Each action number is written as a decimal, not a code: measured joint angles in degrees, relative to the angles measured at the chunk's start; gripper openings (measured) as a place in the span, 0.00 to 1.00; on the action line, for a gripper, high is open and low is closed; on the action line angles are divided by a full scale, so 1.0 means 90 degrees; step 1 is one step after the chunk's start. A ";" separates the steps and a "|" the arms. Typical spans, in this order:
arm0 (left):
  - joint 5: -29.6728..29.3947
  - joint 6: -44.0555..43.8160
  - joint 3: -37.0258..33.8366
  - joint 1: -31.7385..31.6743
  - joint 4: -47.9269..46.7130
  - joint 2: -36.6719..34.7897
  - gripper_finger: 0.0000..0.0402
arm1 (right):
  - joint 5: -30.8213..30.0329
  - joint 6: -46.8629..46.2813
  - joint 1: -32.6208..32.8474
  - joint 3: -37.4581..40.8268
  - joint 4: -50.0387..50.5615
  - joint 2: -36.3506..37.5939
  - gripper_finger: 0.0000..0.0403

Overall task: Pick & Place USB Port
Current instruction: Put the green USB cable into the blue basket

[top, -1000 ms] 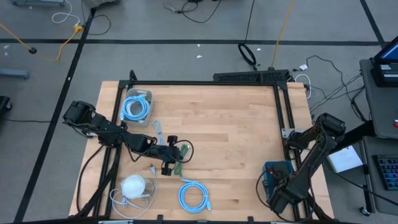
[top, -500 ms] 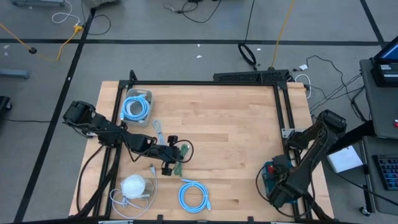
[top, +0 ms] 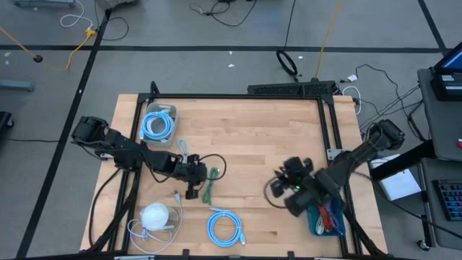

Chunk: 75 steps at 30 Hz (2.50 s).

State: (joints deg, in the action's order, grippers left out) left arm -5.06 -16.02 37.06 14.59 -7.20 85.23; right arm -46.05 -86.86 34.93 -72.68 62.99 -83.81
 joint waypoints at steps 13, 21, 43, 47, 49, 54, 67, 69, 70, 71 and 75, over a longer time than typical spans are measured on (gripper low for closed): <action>-0.0697 -0.1307 0.1912 -0.0596 -0.3337 -0.0250 0.31 | -0.0856 0.2731 -0.1334 0.1260 -0.2141 0.0005 0.25; -0.0295 -0.2035 0.1945 -0.0703 -0.3414 0.0397 0.40 | -0.0673 0.1705 -0.1327 0.2460 -0.2481 0.0000 0.25; 0.1365 -0.2416 0.1945 -0.0658 -0.2215 0.1224 0.45 | -0.0541 0.1969 -0.1334 0.2527 -0.2859 0.0005 0.25; 0.1646 -0.2563 0.1945 -0.0603 -0.1994 0.1224 0.45 | -0.0539 0.2058 -0.1334 0.2527 -0.2857 0.0005 0.25; 0.1589 -0.2695 0.1945 -0.0605 -0.2023 0.1224 0.45 | -0.0541 0.2075 -0.1334 0.2527 -0.2857 0.0005 0.25; 0.1397 -0.2832 0.1945 -0.0607 -0.2016 0.1396 0.45 | -0.0536 0.2110 -0.1334 0.2527 -0.2857 0.0005 0.25; 0.0949 -0.2814 0.2140 -0.0599 -0.1959 0.2015 0.34 | -0.0538 0.2216 -0.1330 0.2522 -0.2961 0.0005 0.25; 0.0803 -0.2618 0.2180 -0.0576 -0.1932 0.1922 0.17 | -0.0542 0.2291 -0.1330 0.2522 -0.3071 0.0005 0.25; 0.0724 -0.2454 0.2200 -0.0574 -0.1826 0.1903 0.09 | -0.0554 0.2329 -0.1330 0.2522 -0.3150 0.0005 0.25; 0.0593 -0.2390 0.2203 -0.0576 -0.1707 0.1863 0.06 | -0.0565 0.2397 -0.1330 0.2522 -0.3251 0.0005 0.25; 0.0069 -0.1796 0.2251 -0.0562 -0.1306 0.1685 0.02 | -0.0902 0.2646 -0.1258 0.2609 -0.4076 0.0005 0.25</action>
State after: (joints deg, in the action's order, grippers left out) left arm -4.44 -32.18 57.32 9.53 -18.95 100.39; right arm -54.17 -63.05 23.60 -49.20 26.31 -83.77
